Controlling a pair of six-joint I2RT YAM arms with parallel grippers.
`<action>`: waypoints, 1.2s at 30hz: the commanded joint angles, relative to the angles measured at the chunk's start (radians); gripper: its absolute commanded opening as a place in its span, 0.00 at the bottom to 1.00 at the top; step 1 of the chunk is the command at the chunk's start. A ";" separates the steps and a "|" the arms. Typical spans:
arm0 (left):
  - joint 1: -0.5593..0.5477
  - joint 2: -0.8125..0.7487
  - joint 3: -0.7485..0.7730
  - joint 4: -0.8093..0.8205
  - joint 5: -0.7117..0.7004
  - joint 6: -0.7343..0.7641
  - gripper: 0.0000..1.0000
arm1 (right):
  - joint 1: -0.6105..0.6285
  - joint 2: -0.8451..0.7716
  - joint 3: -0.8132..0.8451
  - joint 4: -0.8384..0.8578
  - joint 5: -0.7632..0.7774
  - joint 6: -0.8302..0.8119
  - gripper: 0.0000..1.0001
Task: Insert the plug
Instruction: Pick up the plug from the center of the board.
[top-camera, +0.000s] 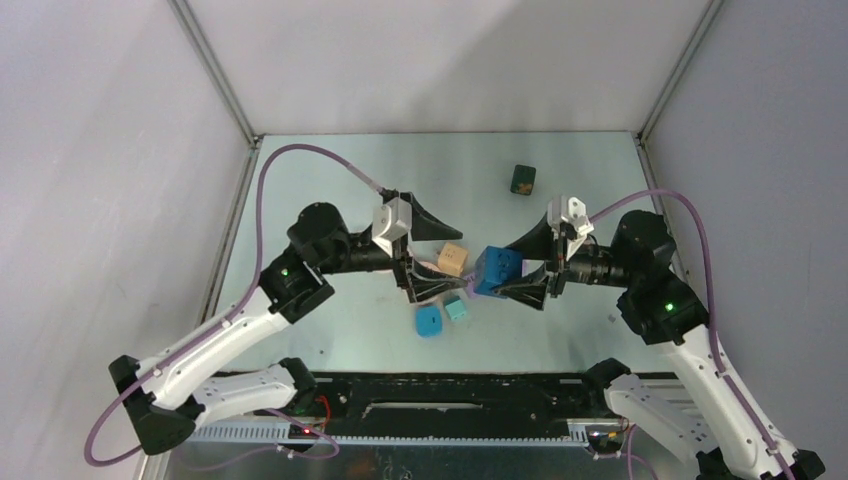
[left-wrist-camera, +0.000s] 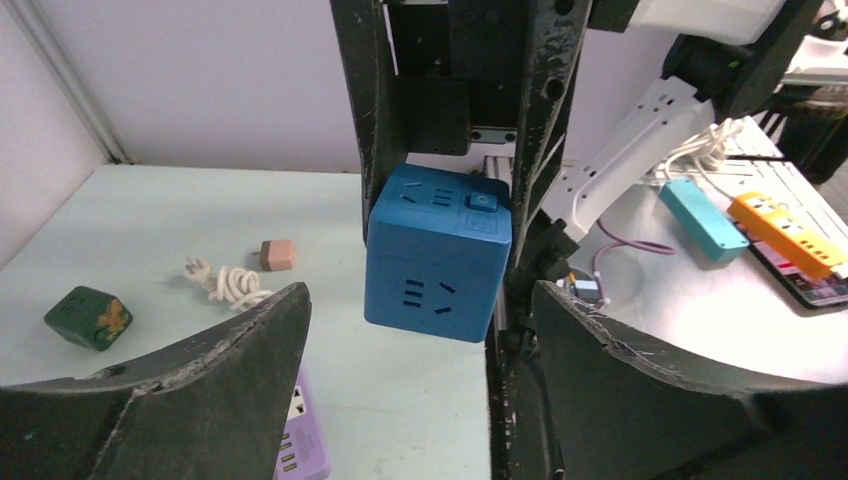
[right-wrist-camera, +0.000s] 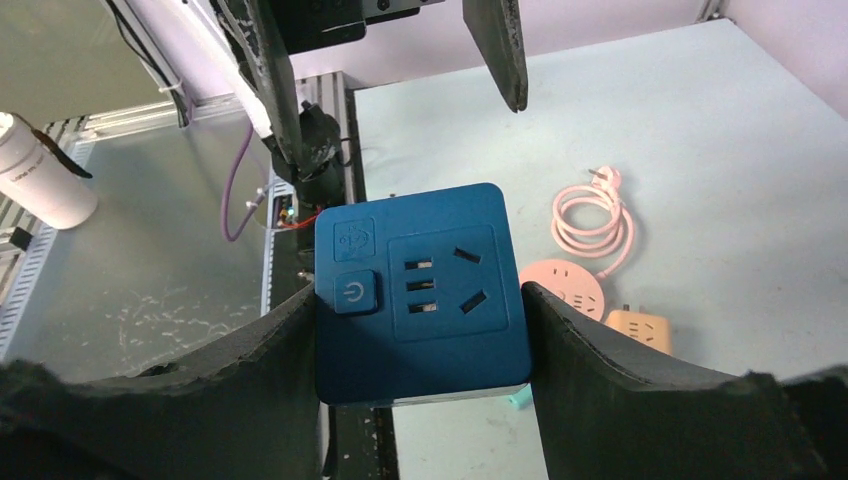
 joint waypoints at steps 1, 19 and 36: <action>0.004 0.007 0.002 -0.032 -0.045 0.089 0.84 | 0.006 -0.007 0.033 0.044 0.067 0.014 0.00; 0.064 0.006 0.023 -0.081 -0.005 0.100 0.86 | 0.010 -0.021 0.033 0.058 0.222 0.140 0.00; 0.066 -0.061 -0.085 -0.066 0.027 0.189 0.98 | 0.094 0.034 -0.021 0.153 0.082 -0.065 0.00</action>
